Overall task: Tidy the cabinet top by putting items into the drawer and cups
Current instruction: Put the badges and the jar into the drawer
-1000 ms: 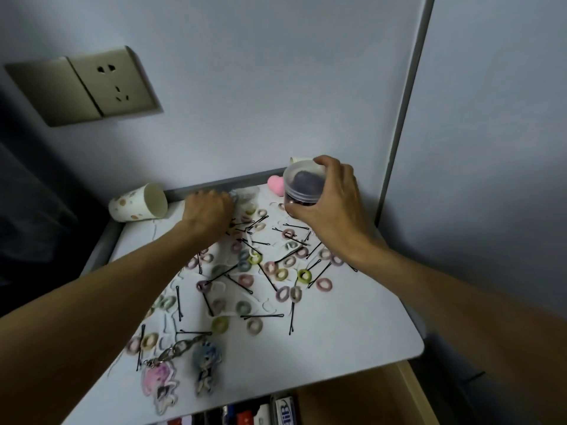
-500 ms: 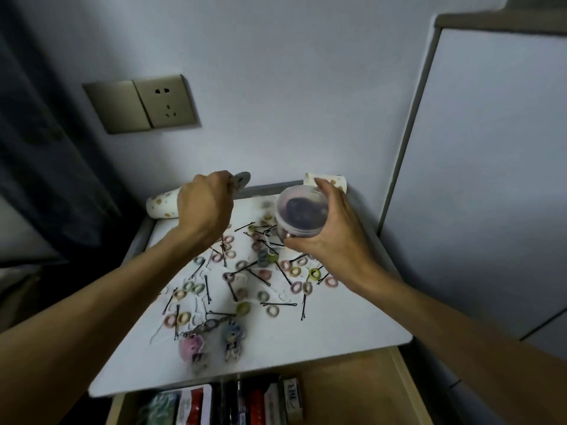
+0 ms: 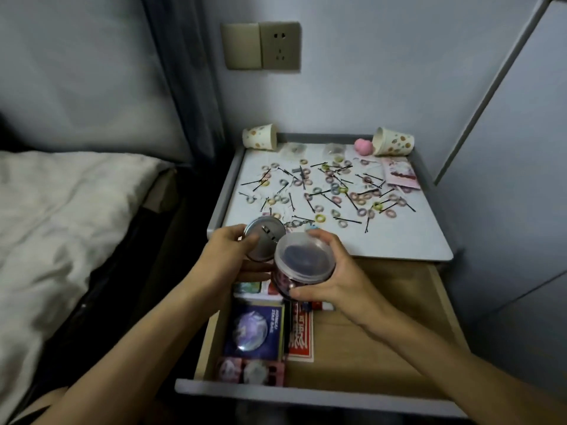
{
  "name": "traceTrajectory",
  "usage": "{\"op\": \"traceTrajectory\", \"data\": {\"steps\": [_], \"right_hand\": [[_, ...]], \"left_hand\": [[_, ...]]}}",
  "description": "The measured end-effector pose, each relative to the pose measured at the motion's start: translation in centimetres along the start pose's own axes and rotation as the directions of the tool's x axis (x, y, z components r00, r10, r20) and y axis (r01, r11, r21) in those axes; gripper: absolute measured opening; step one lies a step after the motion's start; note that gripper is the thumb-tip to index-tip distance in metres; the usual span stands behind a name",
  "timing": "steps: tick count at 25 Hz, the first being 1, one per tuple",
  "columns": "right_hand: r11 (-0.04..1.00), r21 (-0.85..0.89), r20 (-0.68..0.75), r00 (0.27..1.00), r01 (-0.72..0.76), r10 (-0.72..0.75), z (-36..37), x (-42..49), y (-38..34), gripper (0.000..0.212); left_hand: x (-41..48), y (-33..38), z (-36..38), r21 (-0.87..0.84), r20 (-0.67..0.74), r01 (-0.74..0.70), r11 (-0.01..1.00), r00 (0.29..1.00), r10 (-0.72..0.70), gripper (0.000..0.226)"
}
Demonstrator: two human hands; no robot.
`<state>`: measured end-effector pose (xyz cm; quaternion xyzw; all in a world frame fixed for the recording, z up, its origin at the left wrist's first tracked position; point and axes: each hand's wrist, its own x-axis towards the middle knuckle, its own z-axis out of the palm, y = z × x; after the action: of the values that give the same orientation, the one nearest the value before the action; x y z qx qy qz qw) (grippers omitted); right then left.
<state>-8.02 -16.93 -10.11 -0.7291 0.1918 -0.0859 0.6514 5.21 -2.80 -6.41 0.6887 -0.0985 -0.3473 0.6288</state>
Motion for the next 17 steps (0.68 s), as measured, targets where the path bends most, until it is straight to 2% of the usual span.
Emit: {"op": "traceTrajectory", "data": {"steps": [4, 6, 9, 11, 13, 15, 17], "right_hand": [[0.993, 0.075, 0.024, 0.996, -0.089, 0.087, 2.0, -0.3, 2.4, 0.079], [0.974, 0.167, 0.081, 0.986, -0.155, 0.143, 1.9, 0.1, 2.9, 0.076], [0.872, 0.401, 0.201, 0.956, -0.280, 0.214, 2.2, 0.9, 3.5, 0.066], [0.804, 0.497, 0.233, 0.943, -0.327, 0.239, 2.5, 1.5, 4.0, 0.060], [0.769, 0.534, 0.234, 0.936, -0.351, 0.264, 2.8, 2.0, 4.8, 0.056], [0.761, 0.530, 0.246, 0.927, -0.374, 0.284, 2.7, 2.1, 5.3, 0.054], [0.765, 0.495, 0.269, 0.910, -0.412, 0.315, 2.5, 1.8, 6.1, 0.055]], "left_hand": [[0.1, -1.8, -1.3, 0.146, 0.049, 0.042, 0.988, 0.998, -0.050, 0.017], [0.7, -1.9, -1.4, 0.225, 0.075, 0.046, 0.973, 0.995, -0.065, 0.015], [1.6, -2.6, -1.3, 0.309, 0.060, 0.056, 0.950, 0.995, -0.079, 0.009], [1.8, -2.6, -1.3, 0.341, 0.046, 0.071, 0.937, 0.995, -0.092, 0.009], [1.8, -2.5, -1.4, 0.287, 0.055, 0.108, 0.952, 0.990, -0.128, 0.024], [1.9, -2.6, -1.5, 0.216, -0.015, 0.122, 0.969, 0.992, -0.122, 0.039], [2.3, -2.8, -2.1, 0.294, -0.122, 0.032, 0.955, 0.992, 0.004, 0.035]]}}
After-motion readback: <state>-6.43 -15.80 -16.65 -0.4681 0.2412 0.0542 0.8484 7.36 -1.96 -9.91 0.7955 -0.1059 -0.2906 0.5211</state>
